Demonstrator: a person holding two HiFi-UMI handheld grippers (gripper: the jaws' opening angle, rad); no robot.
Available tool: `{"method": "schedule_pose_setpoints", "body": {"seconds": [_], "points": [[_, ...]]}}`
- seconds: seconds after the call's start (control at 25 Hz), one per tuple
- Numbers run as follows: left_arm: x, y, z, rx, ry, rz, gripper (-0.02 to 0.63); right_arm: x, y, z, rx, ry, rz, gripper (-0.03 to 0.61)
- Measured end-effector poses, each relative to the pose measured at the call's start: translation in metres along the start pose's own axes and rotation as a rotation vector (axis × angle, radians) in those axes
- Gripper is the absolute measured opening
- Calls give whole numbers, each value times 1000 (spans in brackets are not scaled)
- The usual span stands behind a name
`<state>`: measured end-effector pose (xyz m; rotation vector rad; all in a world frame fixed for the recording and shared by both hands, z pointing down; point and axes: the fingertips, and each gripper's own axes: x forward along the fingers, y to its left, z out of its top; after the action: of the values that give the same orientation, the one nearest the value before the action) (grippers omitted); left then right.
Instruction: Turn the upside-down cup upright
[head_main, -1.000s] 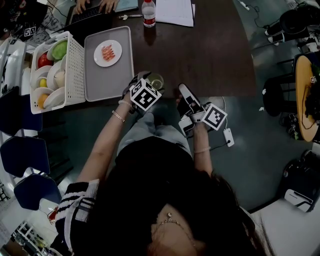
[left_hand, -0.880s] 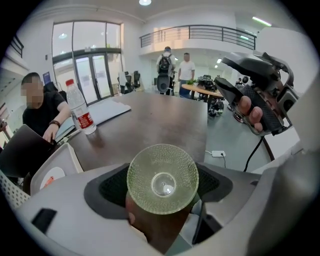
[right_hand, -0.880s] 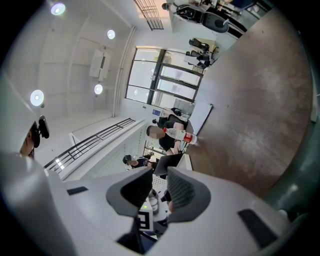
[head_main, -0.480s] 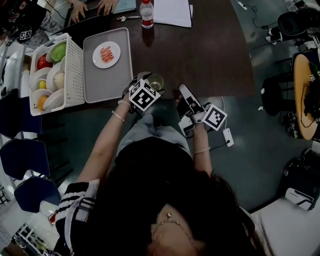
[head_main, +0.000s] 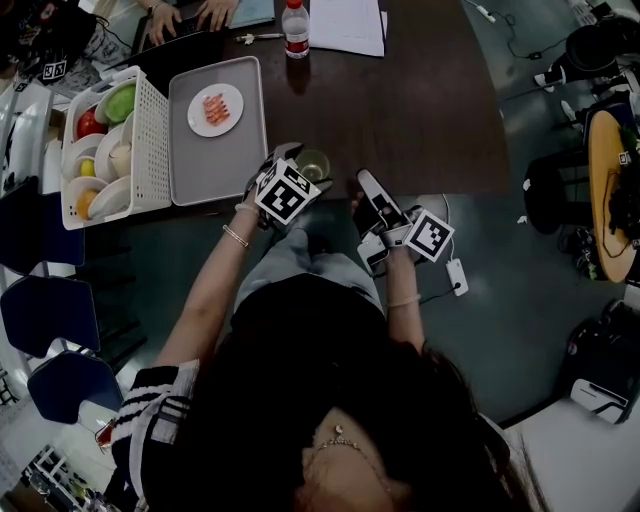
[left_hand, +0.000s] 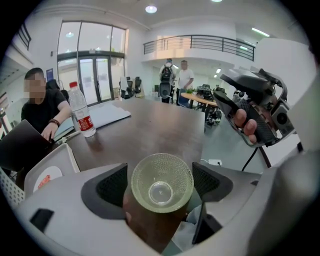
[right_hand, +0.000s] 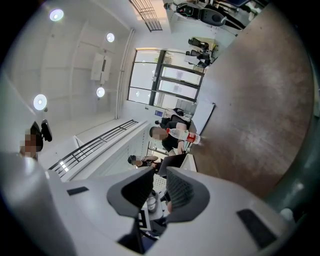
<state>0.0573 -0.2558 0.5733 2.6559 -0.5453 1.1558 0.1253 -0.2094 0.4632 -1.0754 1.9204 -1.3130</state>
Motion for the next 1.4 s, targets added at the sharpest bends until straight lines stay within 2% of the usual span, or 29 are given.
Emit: {"method": "schedule_pose_setpoints", "body": {"seconds": [0.4, 0.48, 0.6, 0.68, 0.72, 0.8, 0.88, 1.08, 1.2, 1.24, 1.28, 1.4], "points": [[-27, 0, 13, -61, -91, 23, 397, 5, 6, -2, 2, 15, 25, 89], [-42, 2, 20, -101, -144, 38, 397, 6, 8, -1, -3, 13, 28, 89], [-71, 5, 40, -162, -275, 75, 396, 8, 12, 2, -43, 4, 13, 75], [-91, 7, 51, -191, -358, 115, 396, 8, 18, 5, -103, -6, -7, 58], [-101, 10, 55, -214, -399, 141, 371, 9, 21, 8, -139, -11, -17, 50], [-120, 17, 57, -282, -478, 191, 249, 10, 29, 10, -209, -17, -39, 43], [-136, 24, 54, -352, -534, 219, 223, 10, 34, 11, -287, -19, -71, 37], [-165, 35, 43, -489, -622, 238, 154, 17, 51, 3, -538, 23, -127, 34], [-178, 40, 37, -529, -651, 280, 77, 20, 59, -1, -659, 36, -159, 20], [-182, 42, 36, -542, -665, 296, 26, 21, 61, -2, -689, 36, -163, 18], [-187, 42, 35, -554, -682, 306, 3, 21, 63, -3, -718, 35, -168, 18], [-201, 40, 36, -582, -731, 302, 3, 21, 68, -4, -814, 40, -196, 18]]}}
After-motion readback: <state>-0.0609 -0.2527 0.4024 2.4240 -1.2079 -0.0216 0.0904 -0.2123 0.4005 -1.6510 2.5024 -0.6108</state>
